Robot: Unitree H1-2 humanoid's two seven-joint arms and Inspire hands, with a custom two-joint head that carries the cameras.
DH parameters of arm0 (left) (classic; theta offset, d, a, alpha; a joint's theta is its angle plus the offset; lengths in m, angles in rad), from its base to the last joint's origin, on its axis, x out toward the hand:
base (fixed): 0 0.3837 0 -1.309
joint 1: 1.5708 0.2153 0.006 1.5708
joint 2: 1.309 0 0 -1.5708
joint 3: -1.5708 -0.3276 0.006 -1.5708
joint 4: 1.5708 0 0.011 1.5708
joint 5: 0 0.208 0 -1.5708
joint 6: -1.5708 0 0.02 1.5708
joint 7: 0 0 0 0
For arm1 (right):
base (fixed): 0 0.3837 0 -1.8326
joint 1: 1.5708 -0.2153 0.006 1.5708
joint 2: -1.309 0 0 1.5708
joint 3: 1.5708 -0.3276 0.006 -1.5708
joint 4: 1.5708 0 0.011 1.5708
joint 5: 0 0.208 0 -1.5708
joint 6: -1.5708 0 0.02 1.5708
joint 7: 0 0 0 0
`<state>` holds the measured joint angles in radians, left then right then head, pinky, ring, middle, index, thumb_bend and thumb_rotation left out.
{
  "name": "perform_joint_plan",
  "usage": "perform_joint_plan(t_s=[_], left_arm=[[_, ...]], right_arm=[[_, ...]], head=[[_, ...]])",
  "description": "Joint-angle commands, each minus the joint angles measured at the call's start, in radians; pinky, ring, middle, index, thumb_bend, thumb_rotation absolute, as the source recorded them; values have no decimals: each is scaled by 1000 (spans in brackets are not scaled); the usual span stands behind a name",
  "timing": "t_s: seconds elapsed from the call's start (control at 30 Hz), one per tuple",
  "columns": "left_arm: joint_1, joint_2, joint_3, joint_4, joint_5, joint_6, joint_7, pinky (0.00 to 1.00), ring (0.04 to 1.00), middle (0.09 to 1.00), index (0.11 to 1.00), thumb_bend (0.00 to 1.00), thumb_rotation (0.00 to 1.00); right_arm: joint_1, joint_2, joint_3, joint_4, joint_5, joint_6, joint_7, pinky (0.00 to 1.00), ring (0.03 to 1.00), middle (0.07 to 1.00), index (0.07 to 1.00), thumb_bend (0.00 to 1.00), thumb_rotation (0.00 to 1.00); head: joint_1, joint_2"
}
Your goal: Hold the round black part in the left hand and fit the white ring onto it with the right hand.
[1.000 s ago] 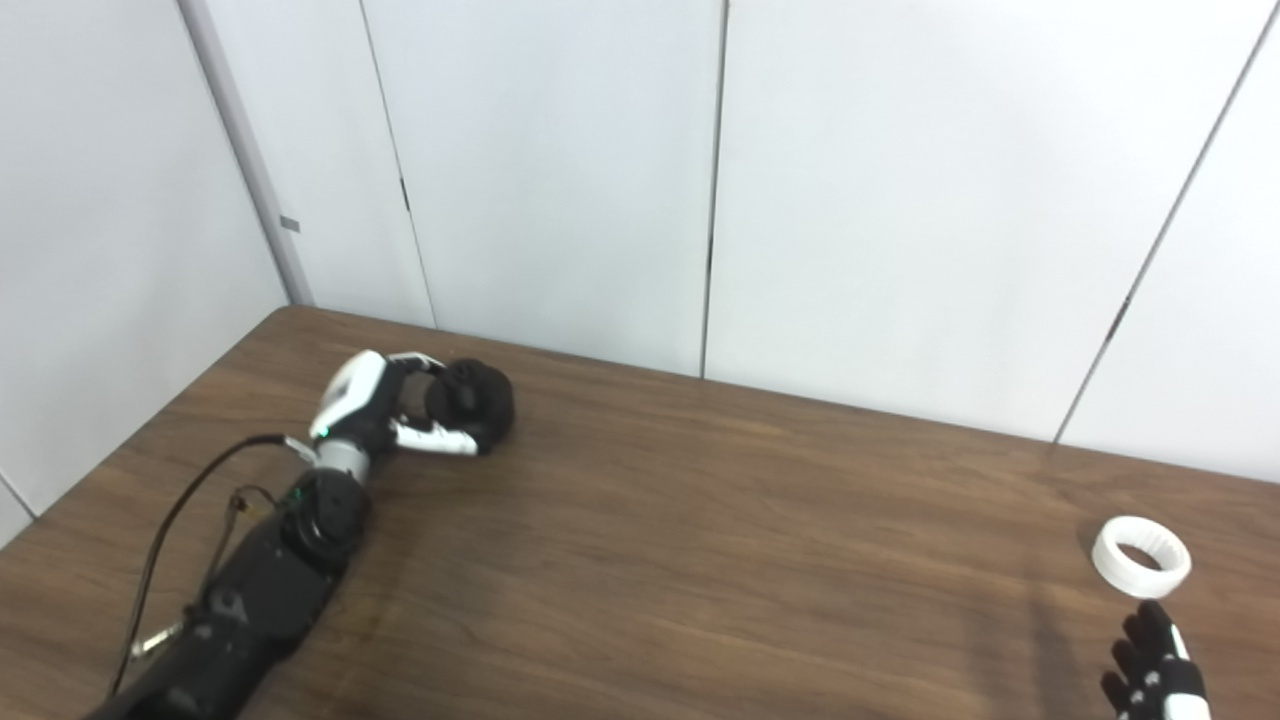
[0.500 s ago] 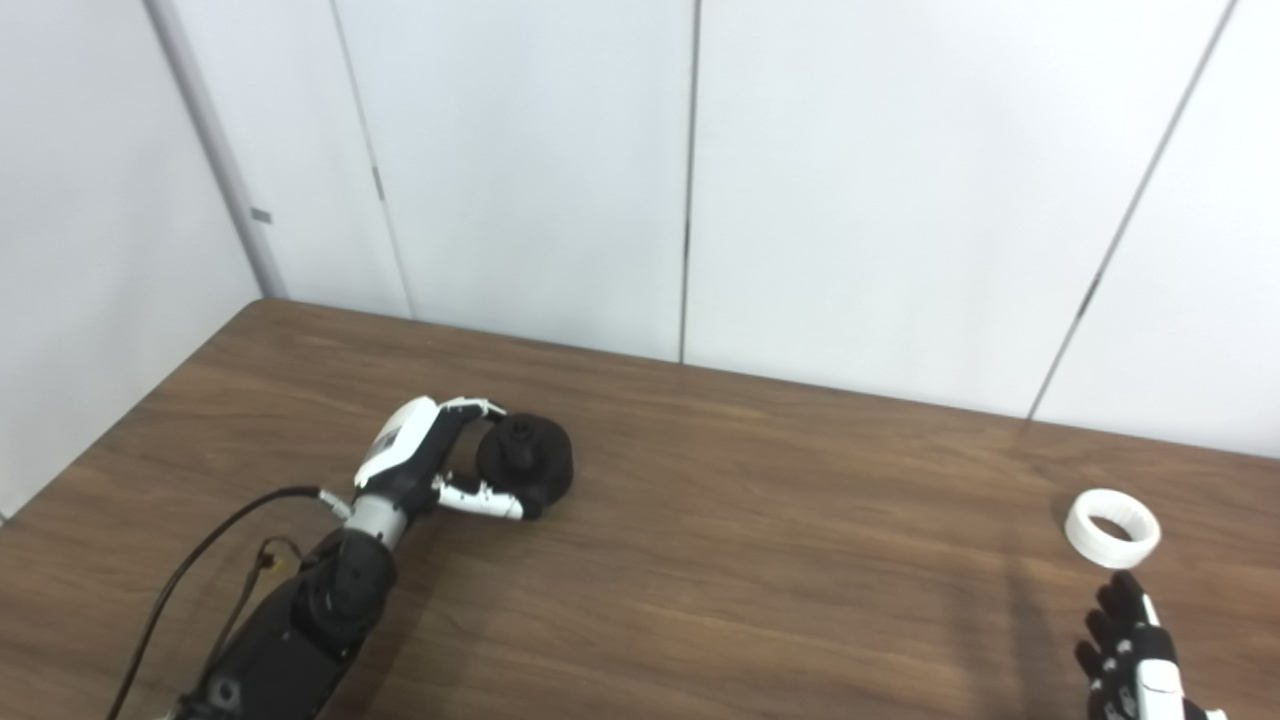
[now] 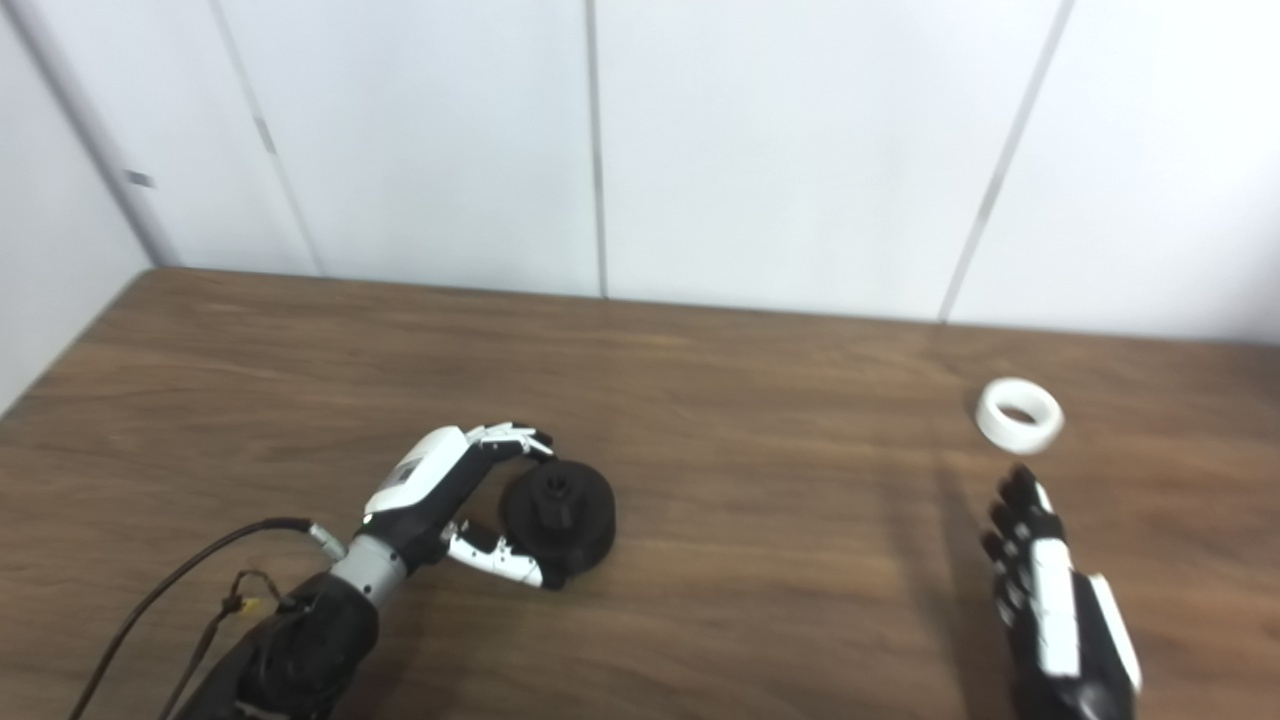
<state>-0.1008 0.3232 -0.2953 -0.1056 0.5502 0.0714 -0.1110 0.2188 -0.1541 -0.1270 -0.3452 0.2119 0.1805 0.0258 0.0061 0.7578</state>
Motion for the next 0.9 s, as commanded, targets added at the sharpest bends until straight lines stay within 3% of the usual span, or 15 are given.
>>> perform_joint_plan(t_s=[0.0,0.17,0.47,0.87], left_arm=[[1,11,-6,-70,16,-9,-20,963,915,841,487,519,78],[56,15,-21,-133,22,-31,-67,960,911,829,486,520,77],[128,-9,-50,-189,39,-33,-105,962,911,838,487,521,79],[168,-51,-76,-182,89,-65,-90,957,915,838,486,522,77]], right_arm=[[-38,19,-3,-13,9,-60,9,1000,1000,1000,996,599,1000],[-50,24,15,-24,-9,-37,-3,1000,1000,1000,993,618,1000],[-69,32,48,-41,-62,-22,-34,1000,1000,990,974,602,1000],[-71,32,62,-50,-57,-1,-38,1000,1000,991,974,628,1000]], head=[[-16,12],[-68,59],[-117,103],[-130,101]])
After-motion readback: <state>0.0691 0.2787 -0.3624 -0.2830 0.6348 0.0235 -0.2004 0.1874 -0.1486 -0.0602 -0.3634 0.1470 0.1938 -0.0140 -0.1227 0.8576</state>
